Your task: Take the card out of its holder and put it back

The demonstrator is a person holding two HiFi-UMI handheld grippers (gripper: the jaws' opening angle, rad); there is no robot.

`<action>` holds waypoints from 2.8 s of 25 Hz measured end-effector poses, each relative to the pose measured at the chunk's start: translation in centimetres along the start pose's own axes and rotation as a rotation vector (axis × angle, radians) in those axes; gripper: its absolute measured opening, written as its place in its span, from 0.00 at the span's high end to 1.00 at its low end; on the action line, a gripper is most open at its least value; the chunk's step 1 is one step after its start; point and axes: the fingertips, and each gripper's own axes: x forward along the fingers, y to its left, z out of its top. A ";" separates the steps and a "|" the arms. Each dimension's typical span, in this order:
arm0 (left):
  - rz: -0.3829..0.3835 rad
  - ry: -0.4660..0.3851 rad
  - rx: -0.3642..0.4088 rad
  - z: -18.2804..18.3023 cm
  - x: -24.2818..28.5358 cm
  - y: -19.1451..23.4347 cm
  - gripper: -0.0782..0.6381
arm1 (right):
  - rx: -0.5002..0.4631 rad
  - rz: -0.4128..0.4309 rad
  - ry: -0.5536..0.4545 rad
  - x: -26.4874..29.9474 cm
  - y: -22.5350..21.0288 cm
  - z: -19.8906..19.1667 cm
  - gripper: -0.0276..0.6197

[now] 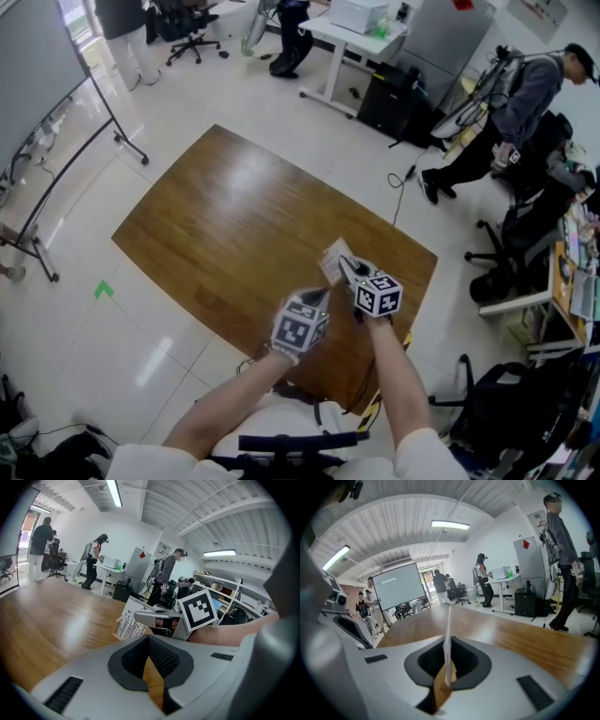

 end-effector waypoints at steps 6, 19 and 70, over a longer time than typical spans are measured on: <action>0.012 -0.014 -0.008 -0.5 -0.1 0.3 0.90 | -0.028 -0.004 -0.031 -0.8 0.3 1.3 0.92; 0.058 -0.024 -0.030 -1.7 -2.2 -1.3 0.90 | -0.114 0.011 -0.145 -6.2 1.8 6.3 0.92; 0.073 -0.201 0.002 0.7 -9.3 -7.7 0.90 | 0.127 -0.043 -0.459 -25.9 9.0 5.5 0.92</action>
